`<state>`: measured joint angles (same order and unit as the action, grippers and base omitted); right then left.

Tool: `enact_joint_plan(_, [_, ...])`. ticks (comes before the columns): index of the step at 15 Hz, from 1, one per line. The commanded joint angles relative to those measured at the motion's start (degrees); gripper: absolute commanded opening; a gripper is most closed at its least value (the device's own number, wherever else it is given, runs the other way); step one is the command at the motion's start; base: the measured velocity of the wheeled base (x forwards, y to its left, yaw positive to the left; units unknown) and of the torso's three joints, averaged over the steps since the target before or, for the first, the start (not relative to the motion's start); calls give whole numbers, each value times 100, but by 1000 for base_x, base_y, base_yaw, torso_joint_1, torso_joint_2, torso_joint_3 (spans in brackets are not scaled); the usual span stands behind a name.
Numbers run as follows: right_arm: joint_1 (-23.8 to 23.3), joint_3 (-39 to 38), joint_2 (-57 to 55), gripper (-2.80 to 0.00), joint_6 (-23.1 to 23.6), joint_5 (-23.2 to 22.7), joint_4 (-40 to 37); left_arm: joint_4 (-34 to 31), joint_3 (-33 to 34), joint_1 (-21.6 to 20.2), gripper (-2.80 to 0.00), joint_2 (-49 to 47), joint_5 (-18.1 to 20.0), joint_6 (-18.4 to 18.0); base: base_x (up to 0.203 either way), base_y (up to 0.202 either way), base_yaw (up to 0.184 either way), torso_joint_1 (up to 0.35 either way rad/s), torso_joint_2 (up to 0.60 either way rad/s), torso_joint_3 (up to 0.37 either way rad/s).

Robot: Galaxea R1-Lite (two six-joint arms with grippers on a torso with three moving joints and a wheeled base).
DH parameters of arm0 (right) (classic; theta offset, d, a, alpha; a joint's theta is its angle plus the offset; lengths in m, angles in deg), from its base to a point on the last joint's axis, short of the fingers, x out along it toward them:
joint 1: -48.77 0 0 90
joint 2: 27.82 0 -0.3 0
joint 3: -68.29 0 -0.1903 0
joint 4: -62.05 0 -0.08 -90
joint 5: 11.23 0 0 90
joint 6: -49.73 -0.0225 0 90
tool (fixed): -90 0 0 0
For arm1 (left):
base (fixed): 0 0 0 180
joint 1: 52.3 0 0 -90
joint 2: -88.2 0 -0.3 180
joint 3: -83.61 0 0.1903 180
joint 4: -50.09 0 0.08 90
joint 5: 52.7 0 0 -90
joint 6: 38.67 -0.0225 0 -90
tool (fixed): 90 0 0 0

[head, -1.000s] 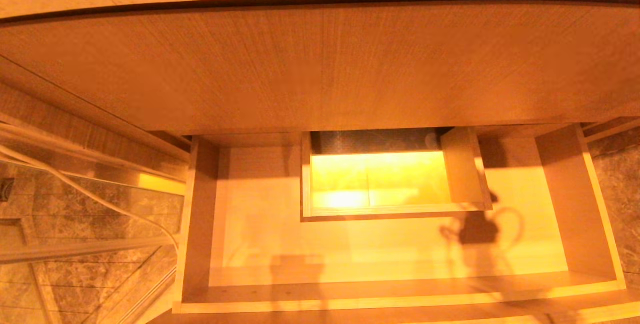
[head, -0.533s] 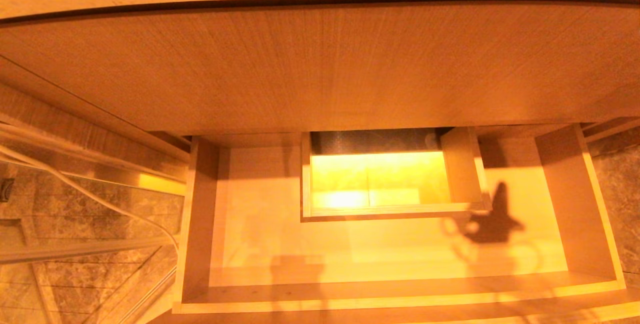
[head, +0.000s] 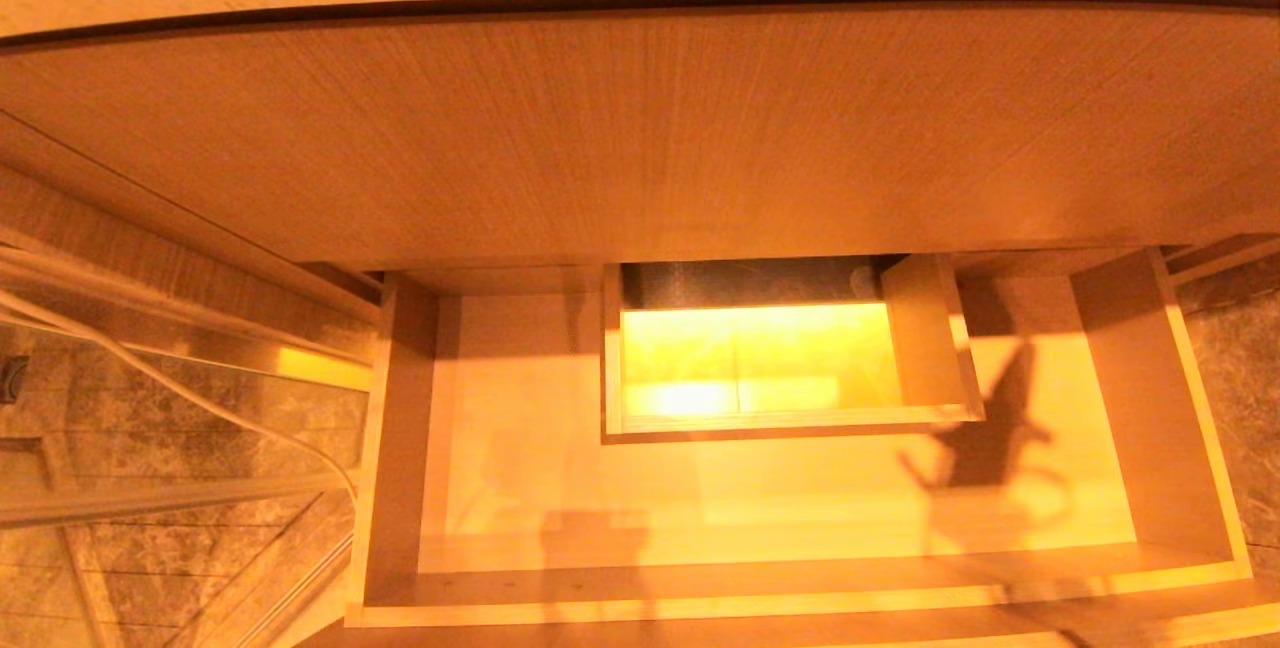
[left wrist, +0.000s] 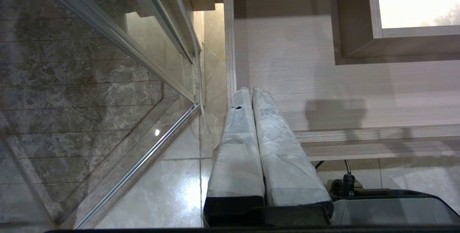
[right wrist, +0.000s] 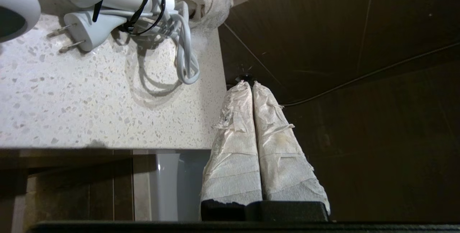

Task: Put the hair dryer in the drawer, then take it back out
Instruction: Pick up the hairdryer

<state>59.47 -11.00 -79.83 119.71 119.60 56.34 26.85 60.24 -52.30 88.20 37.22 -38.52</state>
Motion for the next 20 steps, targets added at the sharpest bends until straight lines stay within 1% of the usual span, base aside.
enact_joint_plan(1, [-10, -25, -430, -280, 281, 138, 395, 4, 0, 0, -280, 0, -1, 3, 0, 0, 0, 0, 0, 0])
enact_joint_plan(2, [-20, -36, -578, -280, 482, 309, 563, 4, 0, 0, -280, 0, -1, 3, 0, 0, 0, 0, 0, 0])
enact_joint_plan(3, [-63, -24, -733, -280, 688, 384, 759, 4, 0, 0, -280, 0, -1, 3, 0, 0, 0, 0, 0, 0])
enact_joint_plan(5, [-376, -27, -954, -280, 1121, 413, 1285, 4, 0, 0, -280, 0, -1, 3, 0, 0, 0, 0, 0, 0])
enact_joint_plan(6, [-459, -31, -1053, -280, 1208, 419, 1471, 4, 0, 0, -280, 0, -1, 3, 0, 0, 0, 0, 0, 0])
enact_joint_plan(9, [-798, 4, -1265, -280, 1217, 417, 1840, 4, 0, 0, -280, 0, -1, 3, 0, 0, 0, 0, 0, 0])
enact_joint_plan(11, [-876, 89, -1262, -280, 1219, 485, 1740, 4, 0, 0, -280, 0, -1, 3, 0, 0, 0, 0, 0, 0])
enact_joint_plan(16, [-865, 324, -645, -280, 1142, 483, 1099, 4, 0, 0, -280, 0, -1, 3, 0, 0, 0, 0, 0, 0])
enact_joint_plan(17, [-849, 405, -584, -280, 1044, 491, 1067, 4, 0, 0, -280, 0, -1, 3, 0, 0, 0, 0, 0, 0])
enact_joint_plan(18, [-831, 437, -560, -280, 853, 522, 1035, 4, 0, 0, -280, 0, -1, 3, 0, 0, 0, 0, 0, 0])
enact_joint_plan(19, [-794, 510, -546, -280, 444, 621, 941, 4, 0, 0, -280, 0, -1, 3, 0, 0, 0, 0, 0, 0])
enact_joint_plan(20, [-687, 612, -478, -280, 153, 849, 619, 4, 0, 0, -280, 0, -1, 3, 0, 0, 0, 0, 0, 0])
